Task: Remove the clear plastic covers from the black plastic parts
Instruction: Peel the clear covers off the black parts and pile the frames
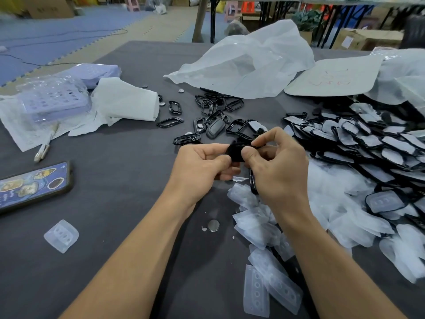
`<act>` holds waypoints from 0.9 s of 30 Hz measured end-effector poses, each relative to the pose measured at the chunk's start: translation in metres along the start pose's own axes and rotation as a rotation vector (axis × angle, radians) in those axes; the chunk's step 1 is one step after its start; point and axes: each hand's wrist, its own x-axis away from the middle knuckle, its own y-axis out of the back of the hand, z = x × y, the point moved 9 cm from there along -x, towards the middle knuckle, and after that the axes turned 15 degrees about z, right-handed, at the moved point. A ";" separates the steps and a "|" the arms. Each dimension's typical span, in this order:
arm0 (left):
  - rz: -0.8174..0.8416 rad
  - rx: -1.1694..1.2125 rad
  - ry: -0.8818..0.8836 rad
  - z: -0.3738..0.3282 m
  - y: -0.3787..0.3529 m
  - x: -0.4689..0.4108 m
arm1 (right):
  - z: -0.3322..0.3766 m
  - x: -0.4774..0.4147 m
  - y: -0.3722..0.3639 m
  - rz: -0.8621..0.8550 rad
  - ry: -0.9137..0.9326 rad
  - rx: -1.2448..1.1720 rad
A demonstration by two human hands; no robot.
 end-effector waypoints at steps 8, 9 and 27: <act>-0.099 -0.032 0.029 0.004 0.005 -0.002 | -0.013 -0.010 -0.004 0.061 -0.087 0.043; -0.114 -0.055 0.014 0.002 0.005 -0.002 | -0.015 -0.011 -0.005 0.075 -0.098 0.046; -0.107 -0.030 -0.080 -0.010 -0.001 -0.002 | -0.018 -0.008 -0.021 0.202 -0.117 -0.432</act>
